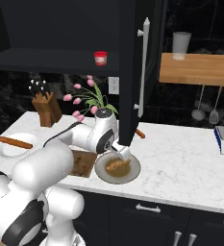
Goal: From the different types of pastries on the counter, select a croissant and place it on the cutting board. Then retrieve a jar of jam from the cabinet and place it alongside the croissant on the cutting board.
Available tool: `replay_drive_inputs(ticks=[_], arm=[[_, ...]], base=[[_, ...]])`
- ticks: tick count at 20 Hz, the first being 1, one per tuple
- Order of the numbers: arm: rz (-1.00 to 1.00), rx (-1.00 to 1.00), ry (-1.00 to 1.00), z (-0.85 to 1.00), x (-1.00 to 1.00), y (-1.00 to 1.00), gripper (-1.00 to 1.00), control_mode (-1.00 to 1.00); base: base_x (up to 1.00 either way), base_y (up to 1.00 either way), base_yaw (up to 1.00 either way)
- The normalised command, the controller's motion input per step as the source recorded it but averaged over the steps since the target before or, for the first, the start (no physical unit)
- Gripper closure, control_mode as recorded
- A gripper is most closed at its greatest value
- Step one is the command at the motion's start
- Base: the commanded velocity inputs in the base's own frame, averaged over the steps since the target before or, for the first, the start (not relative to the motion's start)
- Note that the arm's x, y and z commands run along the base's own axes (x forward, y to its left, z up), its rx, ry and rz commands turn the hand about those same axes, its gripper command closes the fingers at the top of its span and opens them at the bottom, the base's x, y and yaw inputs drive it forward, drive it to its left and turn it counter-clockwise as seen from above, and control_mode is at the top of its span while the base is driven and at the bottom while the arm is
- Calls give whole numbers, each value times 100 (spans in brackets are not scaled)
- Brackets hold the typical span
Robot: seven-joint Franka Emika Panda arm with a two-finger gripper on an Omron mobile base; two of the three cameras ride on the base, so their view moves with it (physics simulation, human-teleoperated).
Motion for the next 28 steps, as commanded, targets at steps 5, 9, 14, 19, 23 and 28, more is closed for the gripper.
replay_drive_inputs(ticks=[5,9,14,19,23,28], arm=[[0,1,0,-26,5,-2,-100,-100],[0,0,0,-51,12,0,-100,-100],[0,0,0,-41,12,0,-100,-100],[0,0,0,-7,1,0,-100,-100],[0,0,1,-10,3,0,-100,-100],[-1,0,9,-4,17,-14,-100,-100]], base=[[0,0,0],[0,0,0],[0,0,0],[0,0,0],[0,0,0],[0,0,0]])
